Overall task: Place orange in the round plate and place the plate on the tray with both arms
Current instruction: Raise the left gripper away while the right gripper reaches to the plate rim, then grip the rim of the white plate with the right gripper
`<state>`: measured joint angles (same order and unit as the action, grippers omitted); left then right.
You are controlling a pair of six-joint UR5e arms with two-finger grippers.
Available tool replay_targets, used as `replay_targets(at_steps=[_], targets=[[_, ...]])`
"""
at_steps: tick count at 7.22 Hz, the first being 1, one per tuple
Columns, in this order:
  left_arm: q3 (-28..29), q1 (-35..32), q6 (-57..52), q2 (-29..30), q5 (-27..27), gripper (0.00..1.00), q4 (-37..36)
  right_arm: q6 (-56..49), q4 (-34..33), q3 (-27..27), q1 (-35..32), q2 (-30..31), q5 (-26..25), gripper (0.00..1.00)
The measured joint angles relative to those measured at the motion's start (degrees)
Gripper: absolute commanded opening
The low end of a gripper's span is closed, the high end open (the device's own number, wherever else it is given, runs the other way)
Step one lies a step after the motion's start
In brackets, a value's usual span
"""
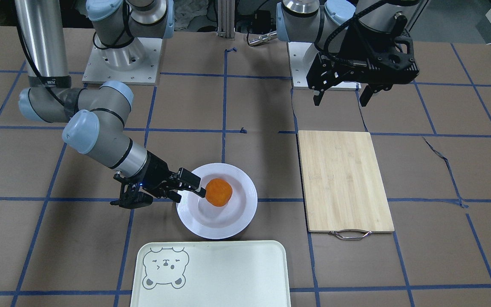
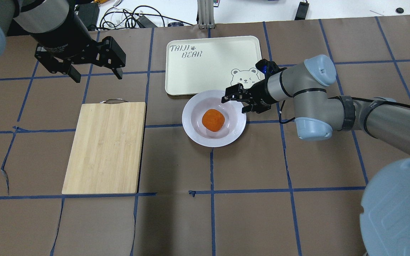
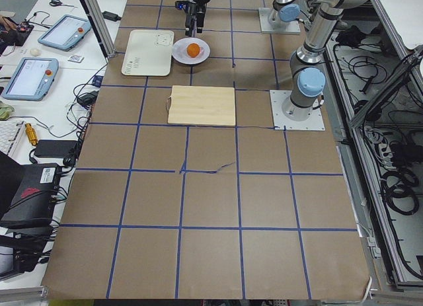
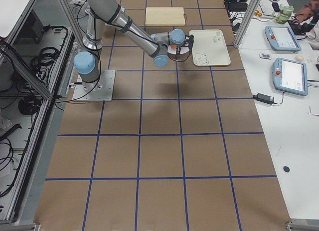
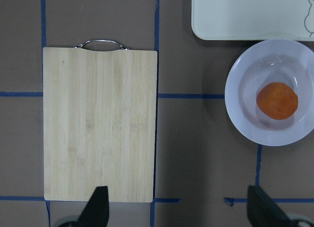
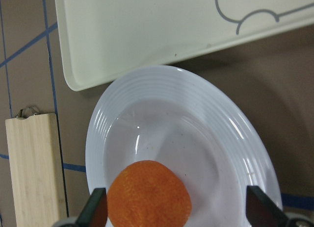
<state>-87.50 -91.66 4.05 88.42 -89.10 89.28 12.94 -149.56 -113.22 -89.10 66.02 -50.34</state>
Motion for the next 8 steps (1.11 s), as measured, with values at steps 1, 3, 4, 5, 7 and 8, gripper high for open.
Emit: replay_targets(at_steps=[1,3,4,5,7,8], targets=[[-0.9,-0.2,0.5,-0.5,-0.2,1.0,-0.8,-0.3,0.1,0.7,0.1,-0.1,-0.6,1.0],[-1.6,-0.2,0.5,-0.9,-0.2,1.0,-1.2,-2.4,0.5,-0.2,0.5,-0.2,-3.9,1.0],[-1.6,-0.1,0.4,-0.9,-0.1,1.0,-1.3,-2.7,0.4,-1.6,0.6,-0.3,-4.6,1.0],[-1.5,0.1,0.3,-1.0,0.0,1.0,-1.3,-2.7,0.2,-2.9,0.6,-0.4,-4.7,1.0],[-1.6,0.2,0.3,-1.0,0.1,1.0,-1.3,-1.5,0.3,-3.6,0.6,-0.6,-3.7,1.0],[-1.7,0.2,0.3,-1.0,0.1,1.0,-1.3,-0.4,0.3,-3.7,0.5,-0.9,-2.1,1.0]])
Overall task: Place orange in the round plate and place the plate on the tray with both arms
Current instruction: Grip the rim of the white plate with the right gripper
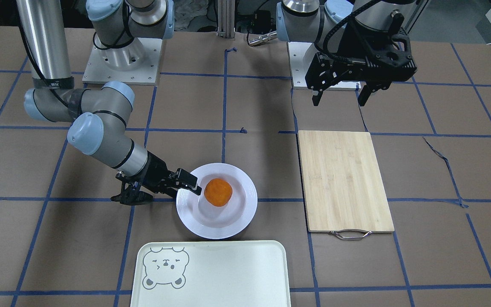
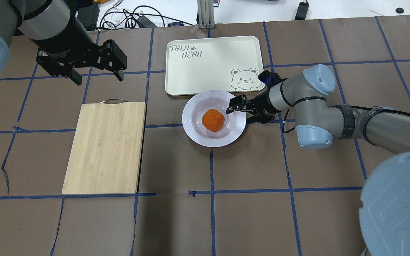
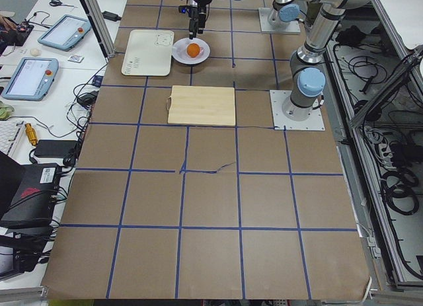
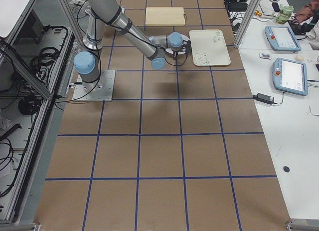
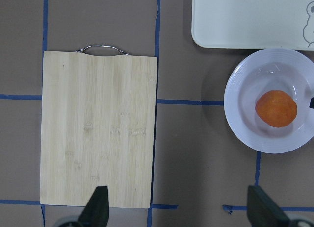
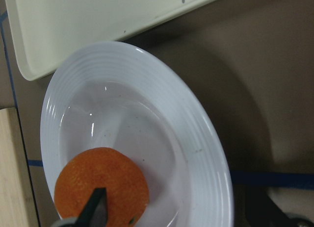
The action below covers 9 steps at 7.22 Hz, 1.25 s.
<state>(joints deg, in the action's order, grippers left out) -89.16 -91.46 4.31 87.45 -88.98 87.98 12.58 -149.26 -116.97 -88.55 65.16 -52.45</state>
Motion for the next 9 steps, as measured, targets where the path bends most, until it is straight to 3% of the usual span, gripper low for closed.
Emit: replay_targets(at_steps=[3,6,7,8,9], targets=[[-0.1,0.0,0.0,0.0,0.0,1.0,0.0,1.3,-0.1,-0.1,0.0,-1.3,1.7,0.98],[-0.1,0.0,0.0,0.0,0.0,1.0,0.0,3.6,-0.1,0.1,0.0,-1.6,4.0,0.84],[-0.1,0.1,0.0,0.0,0.0,1.0,0.0,3.7,-0.1,0.1,-0.1,-1.7,3.9,0.78],[-0.1,0.1,-0.1,0.0,0.0,1.0,0.0,3.7,-0.3,0.2,-0.1,-1.8,3.6,0.55],[-0.2,0.0,-0.1,0.0,0.0,1.0,0.0,3.6,-0.3,0.2,-0.1,-2.1,3.3,0.45]])
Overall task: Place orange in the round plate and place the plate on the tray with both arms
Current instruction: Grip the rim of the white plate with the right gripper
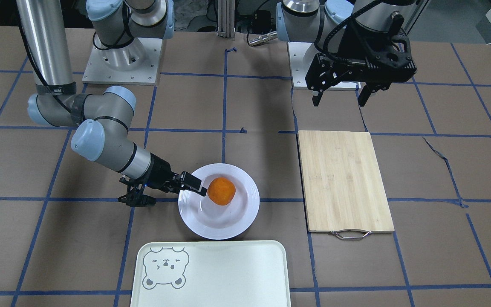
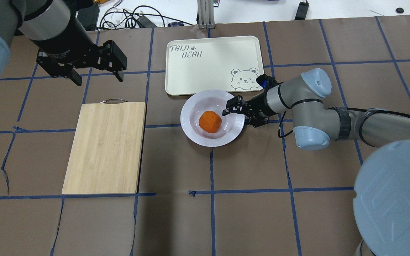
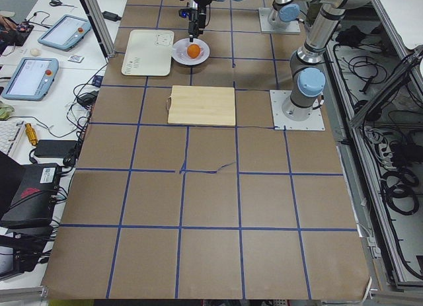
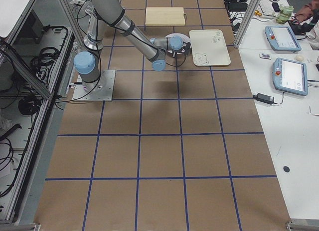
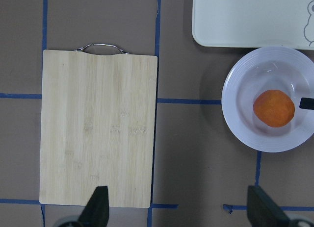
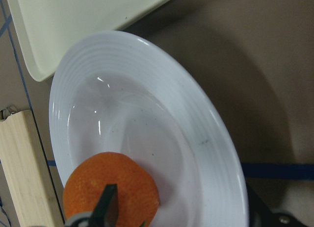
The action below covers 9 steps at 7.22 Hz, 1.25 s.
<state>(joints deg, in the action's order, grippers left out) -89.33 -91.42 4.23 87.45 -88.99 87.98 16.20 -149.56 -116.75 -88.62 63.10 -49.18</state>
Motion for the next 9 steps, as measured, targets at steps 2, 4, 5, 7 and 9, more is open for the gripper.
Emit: replay_targets(at_steps=[2,4,5,7,9], targets=[[0.0,0.0,0.0,0.0,-0.1,1.0,0.0,0.0,0.0,0.1,0.0,-0.2,-0.3,0.44],[-0.1,-0.1,0.0,0.0,-0.1,1.0,0.1,0.0,0.0,0.1,0.0,-0.4,-1.3,0.44],[-0.1,-0.1,0.0,0.0,0.0,1.0,0.0,0.0,0.0,0.1,0.0,-0.5,-1.5,0.3],[-0.1,0.0,0.0,0.1,0.1,1.0,0.0,0.3,0.0,0.2,-0.1,-0.5,-1.6,0.22],[-0.1,0.0,0.0,0.2,0.1,1.0,0.0,0.5,0.0,0.4,-0.2,-0.4,-1.6,0.1]])
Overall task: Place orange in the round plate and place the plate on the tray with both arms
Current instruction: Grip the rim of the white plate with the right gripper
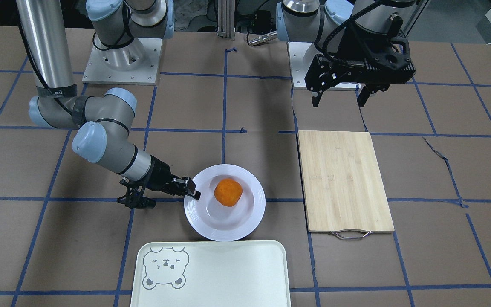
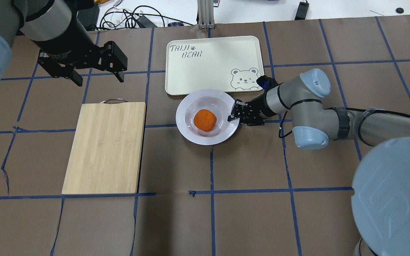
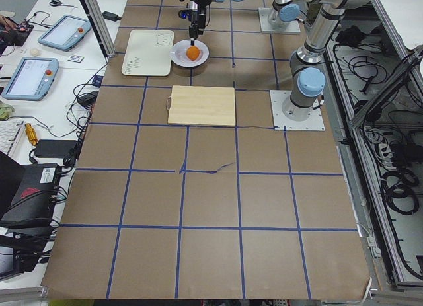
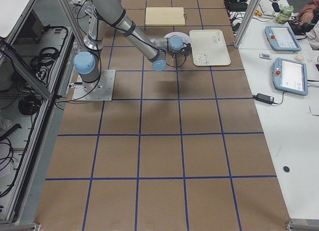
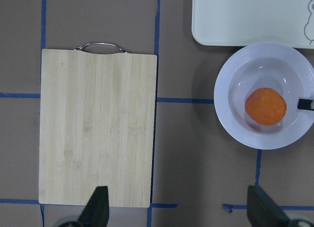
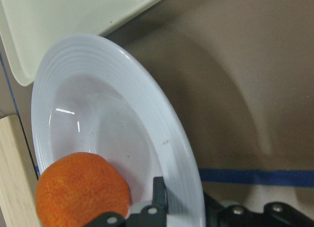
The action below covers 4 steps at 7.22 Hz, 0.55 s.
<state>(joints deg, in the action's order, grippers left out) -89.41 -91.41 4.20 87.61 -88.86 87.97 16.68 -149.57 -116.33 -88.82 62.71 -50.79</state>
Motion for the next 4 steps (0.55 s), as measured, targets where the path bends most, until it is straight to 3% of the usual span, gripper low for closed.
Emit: replay_targets(at_steps=[4], targets=[[0.0,0.3,0.0,0.2,0.0,1.0,-1.3,1.7,0.2,1.1,-0.2,0.8,-0.1,0.0]])
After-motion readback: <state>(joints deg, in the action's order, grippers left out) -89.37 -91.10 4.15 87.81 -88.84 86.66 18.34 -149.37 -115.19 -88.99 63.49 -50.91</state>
